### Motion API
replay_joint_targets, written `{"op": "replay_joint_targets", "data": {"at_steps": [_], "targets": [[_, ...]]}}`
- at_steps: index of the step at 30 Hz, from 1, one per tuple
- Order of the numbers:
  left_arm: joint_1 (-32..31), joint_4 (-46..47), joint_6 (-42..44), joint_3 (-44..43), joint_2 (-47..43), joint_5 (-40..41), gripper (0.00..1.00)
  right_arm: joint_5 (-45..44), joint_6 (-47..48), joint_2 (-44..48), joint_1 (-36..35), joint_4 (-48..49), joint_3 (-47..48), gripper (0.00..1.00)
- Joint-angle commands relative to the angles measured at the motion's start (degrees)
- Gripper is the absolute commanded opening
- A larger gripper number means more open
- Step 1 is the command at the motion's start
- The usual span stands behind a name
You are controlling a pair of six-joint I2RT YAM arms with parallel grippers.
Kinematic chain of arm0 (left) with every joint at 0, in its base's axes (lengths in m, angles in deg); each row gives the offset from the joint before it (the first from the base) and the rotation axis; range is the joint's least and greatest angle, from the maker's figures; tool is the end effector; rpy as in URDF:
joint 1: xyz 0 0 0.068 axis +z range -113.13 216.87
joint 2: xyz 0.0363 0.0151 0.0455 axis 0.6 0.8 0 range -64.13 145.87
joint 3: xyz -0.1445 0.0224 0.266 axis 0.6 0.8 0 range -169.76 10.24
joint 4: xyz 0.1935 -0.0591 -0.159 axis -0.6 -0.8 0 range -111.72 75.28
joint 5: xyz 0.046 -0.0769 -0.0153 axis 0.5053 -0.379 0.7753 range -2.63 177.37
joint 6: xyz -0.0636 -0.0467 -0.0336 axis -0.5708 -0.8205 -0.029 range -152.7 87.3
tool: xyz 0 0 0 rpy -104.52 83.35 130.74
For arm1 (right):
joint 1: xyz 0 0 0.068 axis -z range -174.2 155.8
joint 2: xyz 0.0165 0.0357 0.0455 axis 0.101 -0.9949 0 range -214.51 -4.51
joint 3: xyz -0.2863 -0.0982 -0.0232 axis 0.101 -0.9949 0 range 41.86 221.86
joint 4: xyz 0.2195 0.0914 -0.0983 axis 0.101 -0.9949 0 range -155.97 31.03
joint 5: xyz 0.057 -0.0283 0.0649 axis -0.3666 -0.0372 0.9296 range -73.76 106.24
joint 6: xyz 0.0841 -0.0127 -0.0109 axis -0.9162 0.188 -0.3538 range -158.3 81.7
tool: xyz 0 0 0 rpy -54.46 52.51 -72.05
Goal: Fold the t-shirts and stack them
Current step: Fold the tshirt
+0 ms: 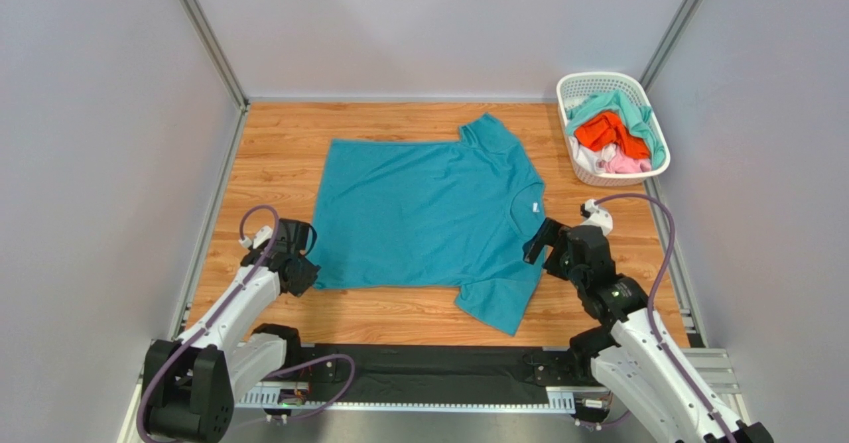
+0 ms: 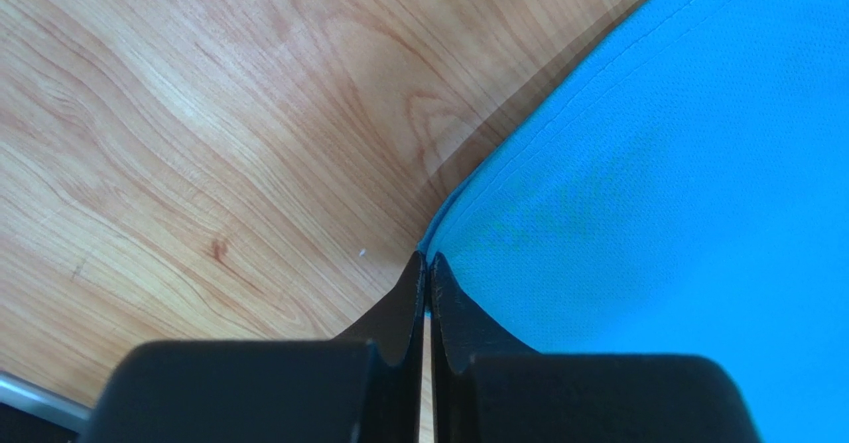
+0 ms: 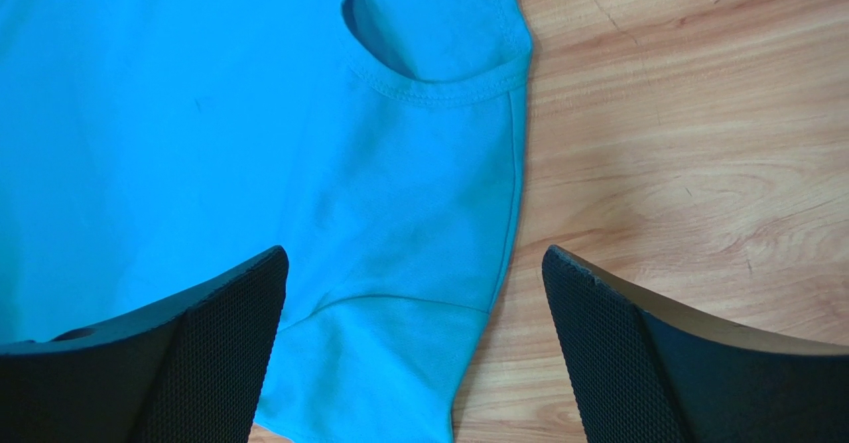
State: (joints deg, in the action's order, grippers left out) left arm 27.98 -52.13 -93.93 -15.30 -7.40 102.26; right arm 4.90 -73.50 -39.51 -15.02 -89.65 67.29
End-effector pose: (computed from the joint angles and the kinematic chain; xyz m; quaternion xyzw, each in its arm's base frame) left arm 0.1495 -0.0037 0.1505 -0.4513 0.8638 -0.0016 0.2239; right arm 0.1344 0.0351 0.2066 0.1543 0.8905 0.1175 0.4116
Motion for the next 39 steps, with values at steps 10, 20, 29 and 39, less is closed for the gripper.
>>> {"op": "replay_joint_targets", "data": {"at_steps": [10,20,29,39], "targets": [[0.2,-5.6,3.7,-0.8,-6.4,2.2,0.0,-1.1,-0.3,-9.6,-17.1,-13.8,8.8,1.0],[0.2,-5.8,3.3,-0.3,-8.1,1.3,0.0,-3.4,-11.5,-22.3,-40.3,-16.8,10.7,0.87],[0.2,-6.0,4.2,-0.6,-8.3,1.0,0.0,-1.1,-12.7,-28.5,-41.9,-15.4,9.7,0.72],[0.2,-5.9,4.0,-0.7,-8.5,-1.1,0.0,2.1,-13.3,-29.8,-41.9,-11.7,5.3,0.71]]}}
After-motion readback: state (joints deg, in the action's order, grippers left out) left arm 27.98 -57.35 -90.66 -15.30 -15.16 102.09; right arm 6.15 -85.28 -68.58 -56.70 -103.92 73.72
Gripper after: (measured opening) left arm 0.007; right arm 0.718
